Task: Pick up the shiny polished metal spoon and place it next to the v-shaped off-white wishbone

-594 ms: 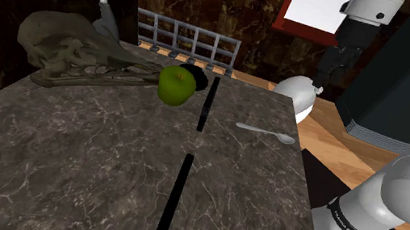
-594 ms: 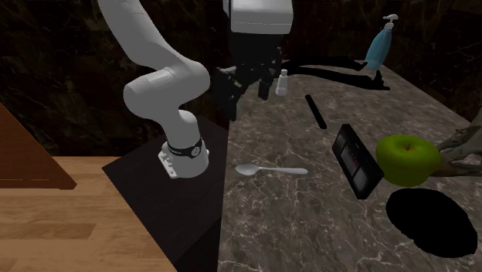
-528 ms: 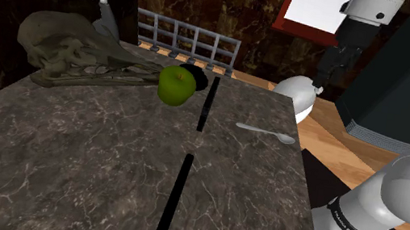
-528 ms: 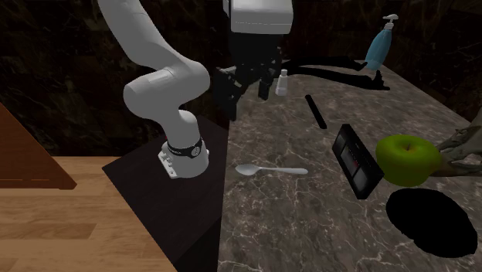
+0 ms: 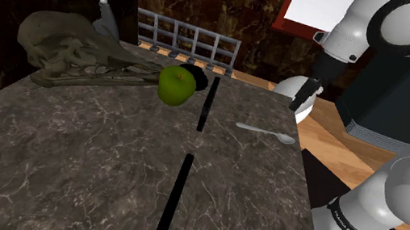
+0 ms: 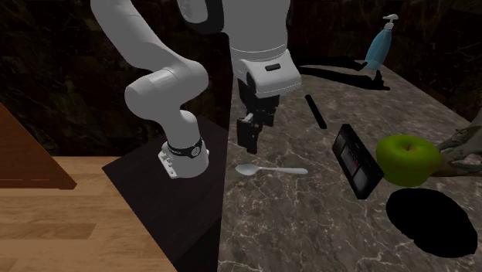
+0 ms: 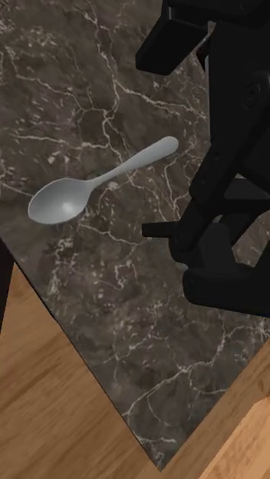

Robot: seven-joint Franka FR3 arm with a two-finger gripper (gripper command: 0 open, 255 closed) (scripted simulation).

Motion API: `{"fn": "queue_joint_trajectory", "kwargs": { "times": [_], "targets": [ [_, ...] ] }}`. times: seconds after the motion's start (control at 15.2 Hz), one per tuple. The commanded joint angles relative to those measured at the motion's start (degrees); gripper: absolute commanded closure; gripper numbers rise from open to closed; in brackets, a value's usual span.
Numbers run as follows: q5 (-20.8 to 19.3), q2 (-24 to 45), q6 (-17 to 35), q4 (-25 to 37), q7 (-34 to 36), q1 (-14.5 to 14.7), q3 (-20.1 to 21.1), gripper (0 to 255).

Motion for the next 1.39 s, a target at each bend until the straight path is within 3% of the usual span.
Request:
{"fn": "queue_joint_trajectory", "kwargs": {
  "times": [0.0,0.33,0.86,1.32],
  "targets": [
    [0.8,0.2,7.0,-4.3,-4.2,2.0,-0.9,0],
    [3.7,5.2,24.8,-11.8,-15.7,8.3,-4.6,0],
    [5.8,12.1,34.0,-13.9,-16.9,10.8,-5.3,0],
    [5.8,12.1,34.0,-13.9,-16.9,10.8,-5.3,0]
  ]
}}
